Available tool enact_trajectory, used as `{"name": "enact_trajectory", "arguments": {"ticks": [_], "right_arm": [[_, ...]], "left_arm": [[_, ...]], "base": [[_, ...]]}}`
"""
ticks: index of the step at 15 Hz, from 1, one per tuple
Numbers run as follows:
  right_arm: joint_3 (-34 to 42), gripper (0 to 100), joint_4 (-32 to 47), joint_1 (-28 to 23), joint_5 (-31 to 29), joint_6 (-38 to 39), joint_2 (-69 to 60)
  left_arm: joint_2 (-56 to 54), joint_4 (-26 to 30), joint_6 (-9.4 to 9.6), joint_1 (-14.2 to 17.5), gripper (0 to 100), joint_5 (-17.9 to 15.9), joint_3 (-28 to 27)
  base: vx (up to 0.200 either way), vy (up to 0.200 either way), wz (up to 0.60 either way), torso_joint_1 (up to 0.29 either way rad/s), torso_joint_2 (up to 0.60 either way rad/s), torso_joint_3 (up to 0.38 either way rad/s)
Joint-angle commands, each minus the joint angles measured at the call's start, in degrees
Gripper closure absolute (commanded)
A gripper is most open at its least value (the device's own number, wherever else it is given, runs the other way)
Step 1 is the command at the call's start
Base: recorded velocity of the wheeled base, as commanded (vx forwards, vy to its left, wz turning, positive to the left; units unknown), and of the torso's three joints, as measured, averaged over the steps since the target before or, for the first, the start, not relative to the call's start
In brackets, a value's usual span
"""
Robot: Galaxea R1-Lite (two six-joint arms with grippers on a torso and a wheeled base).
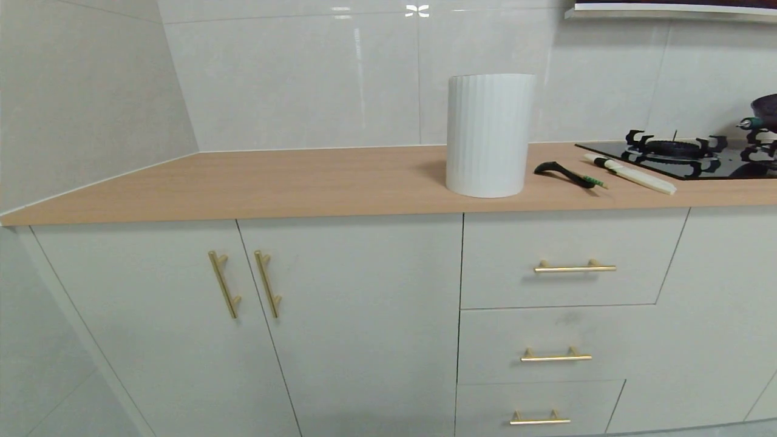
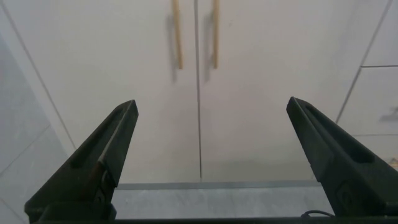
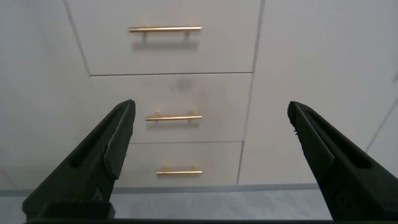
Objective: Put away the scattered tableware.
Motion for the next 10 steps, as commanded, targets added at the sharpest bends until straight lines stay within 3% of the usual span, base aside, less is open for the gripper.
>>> {"name": "enact_trajectory", "arguments": {"ticks": [1,10], "right_arm": [[0.0,0,0.0,-0.1,0.0,0.0,0.1],[0.0,0,0.0,0.0,0.0,-0.1,0.0]], "left_arm": [[0.0,0.0,-0.11,0.0,0,0.0,0.0],[0.0,0.0,0.16,0.0,0,0.0,0.0]], "base": [[0.0,0.0,0.0,0.0,0.0,0.0],[0.0,0.0,0.0,0.0,0.0,0.0]]}}
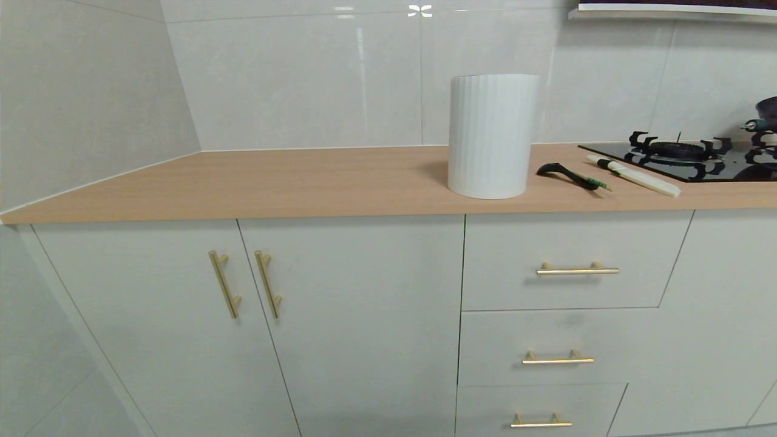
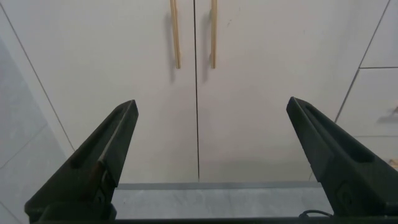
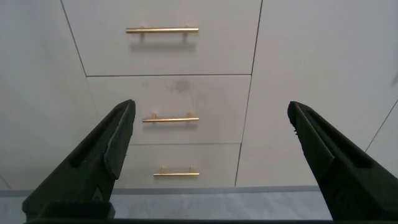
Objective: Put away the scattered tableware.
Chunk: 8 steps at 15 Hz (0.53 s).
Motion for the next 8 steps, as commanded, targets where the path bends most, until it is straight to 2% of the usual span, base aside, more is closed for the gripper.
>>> {"name": "enact_trajectory", "arguments": {"ticks": [1,3,4,8], "right_arm": [[-0.5,0,-0.2,0.0,0.2,0.0,0.8],[-12.0,0,-0.2,1.9,3.1,4.7,8.4],[-14.8,0,1.1,3.7,5.6,4.9,14.4],[-17.6,0,0.1,5.6,7.4,2.4,43.4]], "left_arm": [[0.0,0.0,0.0,0.0,0,0.0,0.0],[0.0,0.0,0.0,0.0,0,0.0,0.0],[0.0,0.0,0.0,0.0,0,0.0,0.0],[0.0,0.0,0.0,0.0,0,0.0,0.0]], "base": [[0.0,0.0,0.0,0.0,0.0,0.0],[0.0,0.0,0.0,0.0,0.0,0.0],[0.0,0.0,0.0,0.0,0.0,0.0],[0.0,0.0,0.0,0.0,0.0,0.0]]}}
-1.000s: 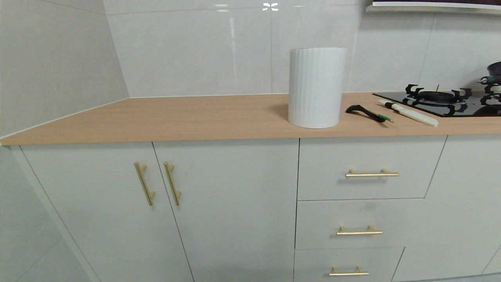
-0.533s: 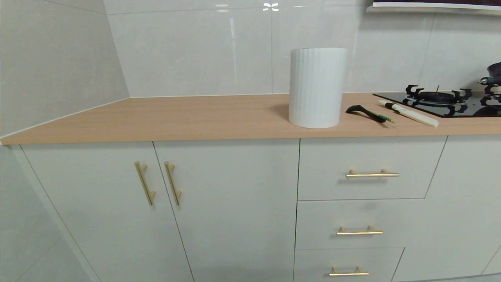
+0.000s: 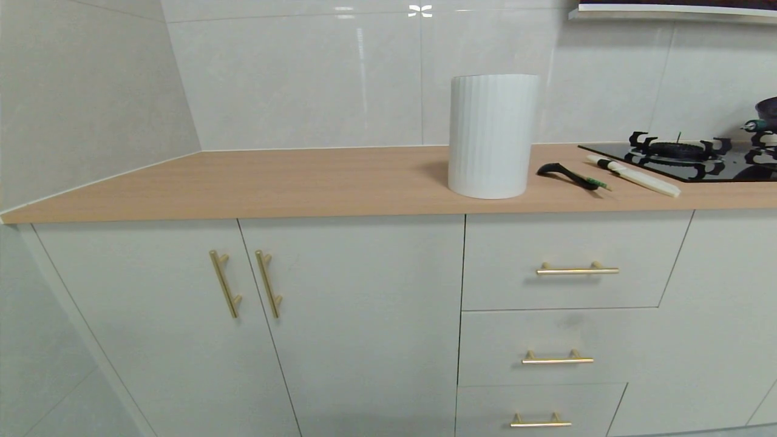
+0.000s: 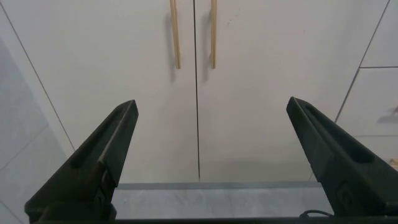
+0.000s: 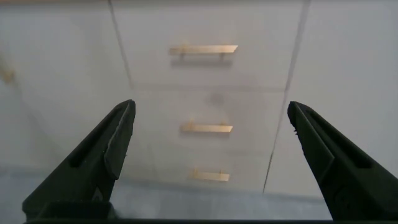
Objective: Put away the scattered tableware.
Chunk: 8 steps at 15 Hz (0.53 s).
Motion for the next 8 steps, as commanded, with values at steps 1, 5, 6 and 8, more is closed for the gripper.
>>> {"name": "enact_trajectory", "arguments": {"ticks": [1,5,6,8], "right_arm": [[-5.2,0,-1.6,2.0,1.4,-0.6,27.1],[-17.3,0,-1.9,4.3,0.9,-0.5,55.3],[-21.5,0,-2.6,5.2,1.0,-0.4,65.3],[-24.3,0,-6.6,5.6,0.8,-0.3,74.7]], "left_arm": [[0.0,0.0,0.0,0.0,0,0.0,0.0],[0.0,0.0,0.0,0.0,0,0.0,0.0],[0.0,0.0,0.0,0.0,0,0.0,0.0],[0.0,0.0,0.0,0.0,0,0.0,0.0]], "base": [[0.0,0.0,0.0,0.0,0.0,0.0],[0.0,0.0,0.0,0.0,0.0,0.0],[0.0,0.0,0.0,0.0,0.0,0.0],[0.0,0.0,0.0,0.0,0.0,0.0]]}}
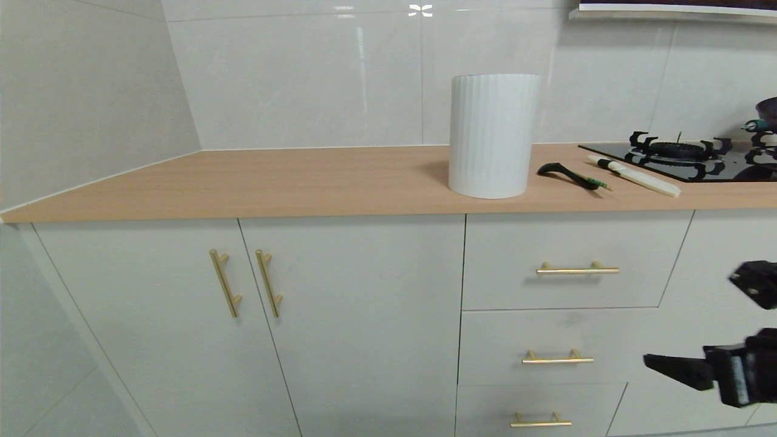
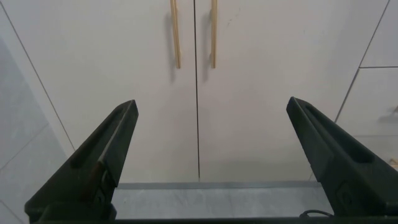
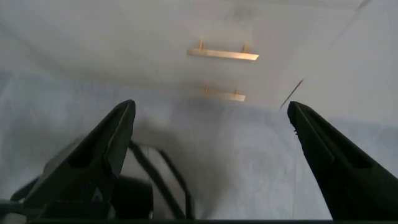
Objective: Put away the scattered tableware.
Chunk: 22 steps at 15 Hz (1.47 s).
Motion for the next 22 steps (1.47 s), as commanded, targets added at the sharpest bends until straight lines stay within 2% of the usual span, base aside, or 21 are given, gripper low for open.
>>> {"name": "enact_trajectory", "arguments": {"ticks": [1,3,7,11,18,22], "right_arm": [[-8.9,0,-4.3,1.9,0.0,0.2,24.1],[-11.6,0,-9.0,2.1,-0.2,0.1,32.1],[-14.2,0,-10.5,2.0,-0.9,0.2,41.1],[-13.7,0,-20.2,2.0,-7.5,0.2,50.6],[-13.6,0,-32.8,1.6,-11.7,0.5,58.5],[-13.8,0,-37.2,1.5,-12.1,0.5,61.1]], "left_arm": [[0.0,0.0,0.0,0.0,0,0.0,0.0],[0.0,0.0,0.0,0.0,0,0.0,0.0],[0.0,0.0,0.0,0.0,0,0.0,0.0],[0.0,0.0,0.0,0.0,0,0.0,0.0],[0.0,0.0,0.0,0.0,0,0.0,0.0],[0.0,0.0,0.0,0.0,0,0.0,0.0]], "base": [[0.0,0.0,0.0,0.0,0.0,0.0],[0.0,0.0,0.0,0.0,0.0,0.0],[0.0,0.0,0.0,0.0,0.0,0.0],[0.0,0.0,0.0,0.0,0.0,0.0],[0.0,0.0,0.0,0.0,0.0,0.0],[0.0,0.0,0.0,0.0,0.0,0.0]]}}
